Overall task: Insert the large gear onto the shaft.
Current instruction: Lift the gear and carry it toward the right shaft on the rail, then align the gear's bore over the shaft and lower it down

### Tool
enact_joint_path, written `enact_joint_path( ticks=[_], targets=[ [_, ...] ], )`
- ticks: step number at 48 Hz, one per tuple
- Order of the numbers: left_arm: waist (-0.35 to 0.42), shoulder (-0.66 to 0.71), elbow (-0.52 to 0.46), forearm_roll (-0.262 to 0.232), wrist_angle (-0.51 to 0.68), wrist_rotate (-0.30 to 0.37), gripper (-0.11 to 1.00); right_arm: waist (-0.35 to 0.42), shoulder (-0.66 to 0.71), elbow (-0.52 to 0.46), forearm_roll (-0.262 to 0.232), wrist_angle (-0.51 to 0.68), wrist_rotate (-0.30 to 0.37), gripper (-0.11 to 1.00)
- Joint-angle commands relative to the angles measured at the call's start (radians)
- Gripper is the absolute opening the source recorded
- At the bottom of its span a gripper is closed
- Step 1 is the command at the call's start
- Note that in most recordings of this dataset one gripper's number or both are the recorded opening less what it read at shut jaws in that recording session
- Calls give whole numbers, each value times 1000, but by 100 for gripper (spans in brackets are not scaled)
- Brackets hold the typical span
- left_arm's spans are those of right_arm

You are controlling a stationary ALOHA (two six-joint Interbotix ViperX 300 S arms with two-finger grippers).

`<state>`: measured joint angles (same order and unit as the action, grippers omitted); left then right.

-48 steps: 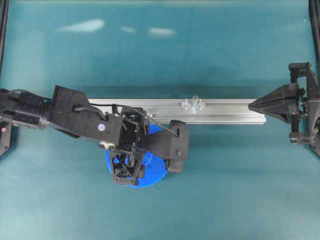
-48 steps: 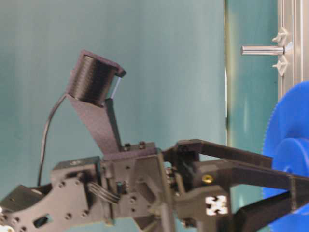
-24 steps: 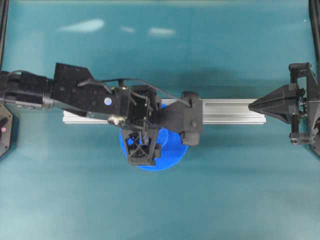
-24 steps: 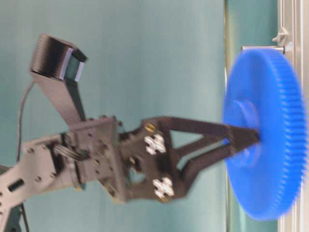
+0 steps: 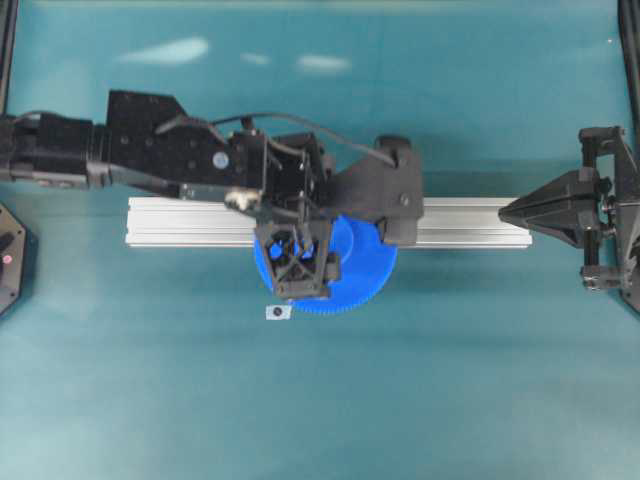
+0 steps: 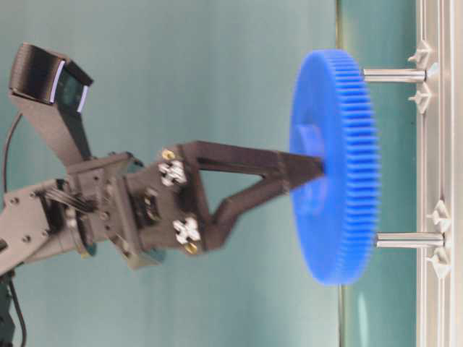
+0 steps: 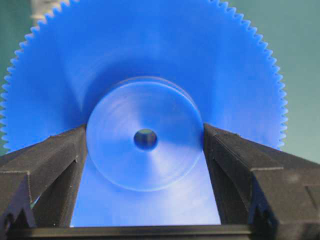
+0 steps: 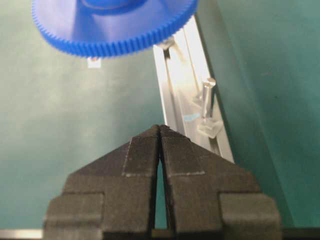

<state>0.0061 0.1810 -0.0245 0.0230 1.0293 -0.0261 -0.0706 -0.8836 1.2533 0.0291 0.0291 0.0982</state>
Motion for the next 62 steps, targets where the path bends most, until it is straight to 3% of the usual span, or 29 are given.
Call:
enact_joint_path(
  ticks=[1,28,62],
  targets=[
    [11,-9,-57,5,5,14,77,-2,3,-9,2,-9,11,7],
    [43,146,-249,5,60,138,77,-5,-3,-6,2,-11,9,7],
    [80,281,-396,5,63,181,77,-6,-46,5,-2,-2,9,7]
  ],
)
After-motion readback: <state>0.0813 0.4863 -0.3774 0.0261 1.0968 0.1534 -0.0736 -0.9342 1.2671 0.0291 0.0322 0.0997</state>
